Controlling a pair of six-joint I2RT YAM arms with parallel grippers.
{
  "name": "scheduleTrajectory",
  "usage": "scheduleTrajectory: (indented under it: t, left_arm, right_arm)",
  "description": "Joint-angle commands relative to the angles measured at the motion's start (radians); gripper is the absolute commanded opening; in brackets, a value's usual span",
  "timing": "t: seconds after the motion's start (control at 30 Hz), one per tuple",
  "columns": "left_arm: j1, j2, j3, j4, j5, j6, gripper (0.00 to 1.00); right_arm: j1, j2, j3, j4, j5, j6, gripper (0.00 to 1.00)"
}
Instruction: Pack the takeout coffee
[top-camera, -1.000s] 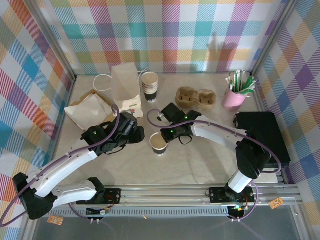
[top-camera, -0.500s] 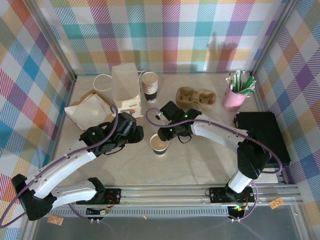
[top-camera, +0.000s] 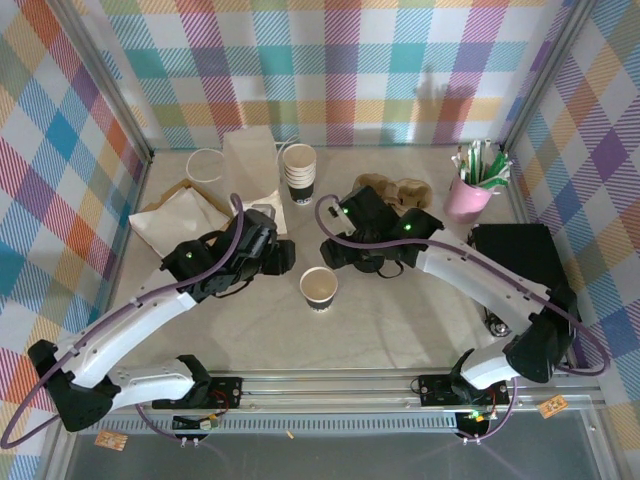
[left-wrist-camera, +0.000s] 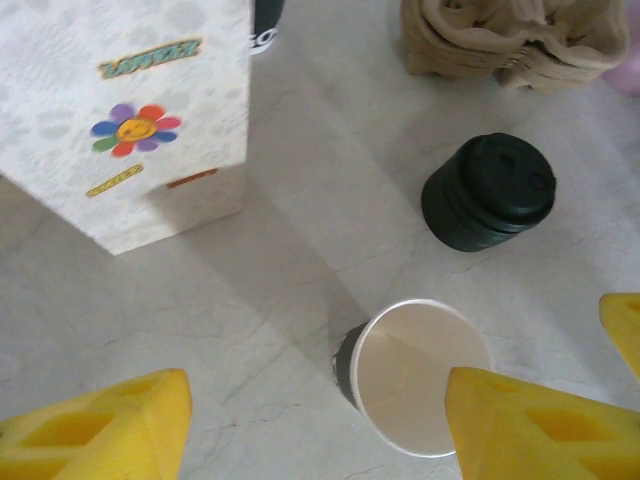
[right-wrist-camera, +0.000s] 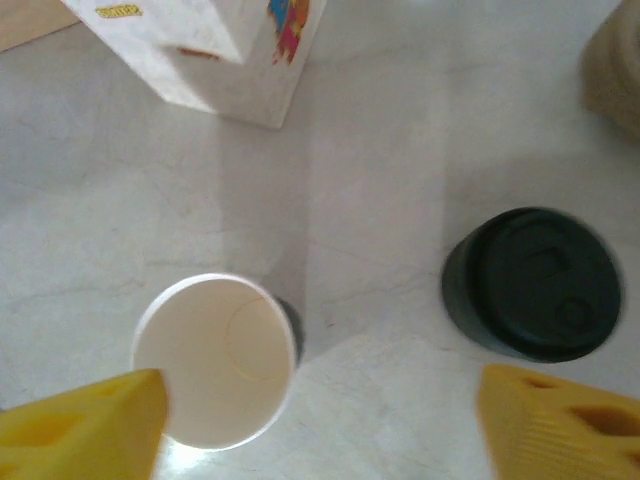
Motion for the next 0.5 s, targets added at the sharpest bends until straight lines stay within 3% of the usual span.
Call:
scheduleTrajectory:
  t: [0.0, 0.1, 0.27, 0.47]
  left_arm:
    - [-0.013, 0.062, 0.080, 0.025, 0.038, 0.080, 0.70]
    - [-0.013, 0.133, 0.171, -0.006, 0.041, 0.082, 0.72]
    - [-0.013, 0.200, 0.226, 0.032, 0.116, 0.153, 0.80]
    - [-0.004, 0.238, 0.237, 0.082, 0.149, 0.156, 0.94]
  right_arm:
    - [-0.030, -0.015, 0.010, -0.044, 0.113, 0.010, 0.89]
    - [-0.095, 0.002, 0.042, -0.064, 0.114, 0.043, 0.99]
    - [-0.190, 0.027, 0.074, -0.091, 0.082, 0.115, 0.99]
    - [-0.211, 0.038, 0.073, -0.116, 0.107, 0.089, 0.99]
